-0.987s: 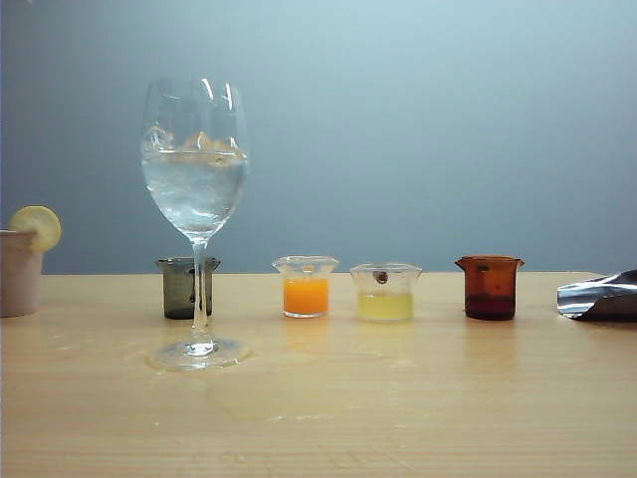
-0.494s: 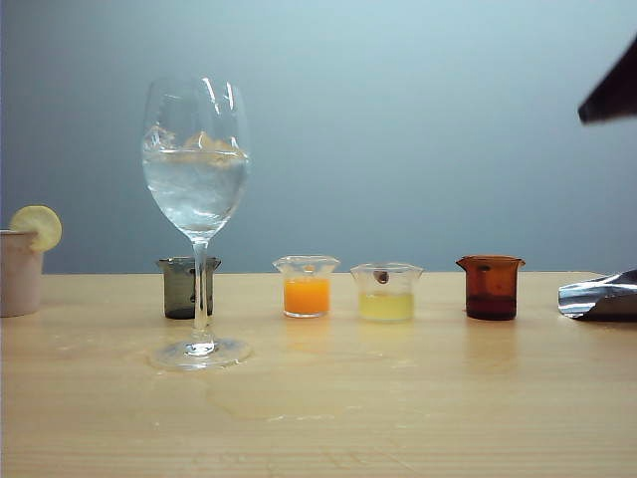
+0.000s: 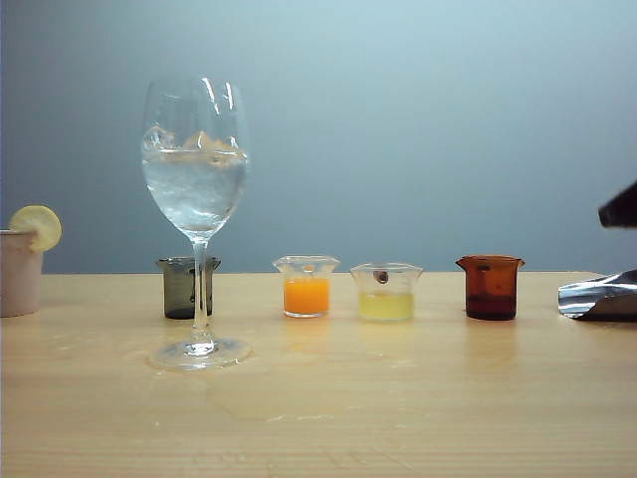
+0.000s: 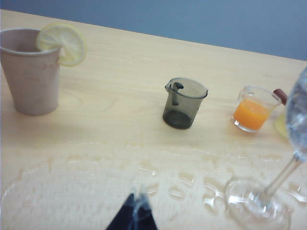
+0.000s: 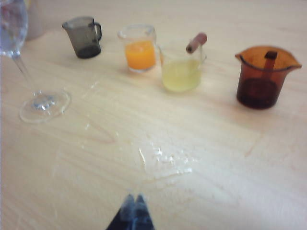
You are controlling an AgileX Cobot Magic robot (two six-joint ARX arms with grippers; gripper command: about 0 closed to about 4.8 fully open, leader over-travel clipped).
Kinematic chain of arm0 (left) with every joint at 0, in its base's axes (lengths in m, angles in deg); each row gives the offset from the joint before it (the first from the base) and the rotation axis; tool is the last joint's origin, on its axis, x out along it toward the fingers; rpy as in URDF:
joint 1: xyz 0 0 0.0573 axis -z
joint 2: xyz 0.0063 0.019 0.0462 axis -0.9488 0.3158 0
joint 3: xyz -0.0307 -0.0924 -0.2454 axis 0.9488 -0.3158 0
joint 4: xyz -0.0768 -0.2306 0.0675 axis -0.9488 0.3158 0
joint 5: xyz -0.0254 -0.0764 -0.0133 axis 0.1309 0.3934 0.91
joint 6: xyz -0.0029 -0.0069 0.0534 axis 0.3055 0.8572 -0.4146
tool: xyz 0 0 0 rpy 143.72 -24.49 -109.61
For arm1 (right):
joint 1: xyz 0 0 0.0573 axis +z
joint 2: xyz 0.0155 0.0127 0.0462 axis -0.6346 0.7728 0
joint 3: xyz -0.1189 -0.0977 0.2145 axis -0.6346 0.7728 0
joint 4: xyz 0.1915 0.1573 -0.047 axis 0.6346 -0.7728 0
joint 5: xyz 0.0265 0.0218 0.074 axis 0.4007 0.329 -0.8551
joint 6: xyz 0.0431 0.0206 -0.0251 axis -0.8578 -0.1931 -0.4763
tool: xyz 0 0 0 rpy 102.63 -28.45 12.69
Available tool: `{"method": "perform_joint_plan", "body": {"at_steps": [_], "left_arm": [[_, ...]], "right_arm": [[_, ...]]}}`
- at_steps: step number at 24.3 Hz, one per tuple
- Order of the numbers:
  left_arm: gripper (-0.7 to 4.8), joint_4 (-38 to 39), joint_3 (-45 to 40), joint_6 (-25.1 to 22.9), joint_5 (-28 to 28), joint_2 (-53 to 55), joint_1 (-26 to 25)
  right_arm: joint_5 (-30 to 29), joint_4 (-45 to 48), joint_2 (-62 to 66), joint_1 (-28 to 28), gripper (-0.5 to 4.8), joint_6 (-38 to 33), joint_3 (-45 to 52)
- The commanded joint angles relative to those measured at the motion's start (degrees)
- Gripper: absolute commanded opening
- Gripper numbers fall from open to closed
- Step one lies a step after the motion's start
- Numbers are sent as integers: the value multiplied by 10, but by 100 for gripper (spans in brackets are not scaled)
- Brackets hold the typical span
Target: Pick up the first measuring cup from the left, pour the coconut rum inside into the goblet, and finally put the measuring cup back in its original place.
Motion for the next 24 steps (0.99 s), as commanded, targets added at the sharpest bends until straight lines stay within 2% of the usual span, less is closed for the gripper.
{"method": "perform_joint_plan", "body": {"at_steps": [1, 5, 7, 16, 18, 21, 24], "left_arm": [[-5, -11, 2, -24, -10, -1, 0], [-5, 9, 2, -22, -10, -1, 0], [-5, 17, 2, -22, -10, -1, 0], [-5, 18, 2, -22, -10, -14, -2], [-5, 13, 2, -22, -1, -14, -15], [-5, 15, 2, -22, 2, -14, -65], [-5, 16, 2, -22, -2, -14, -104]], "right_arm": [[1, -30, -2, 0, -5, -2, 11], [6, 6, -2, 0, -5, -3, 49], [25, 4, -2, 0, -5, -4, 49], [25, 5, -9, 1, 0, -4, 49], [25, 4, -9, 1, 0, -4, 49], [25, 3, -10, 0, 0, -4, 49], [21, -22, -67, -31, 0, -4, 49]]}}
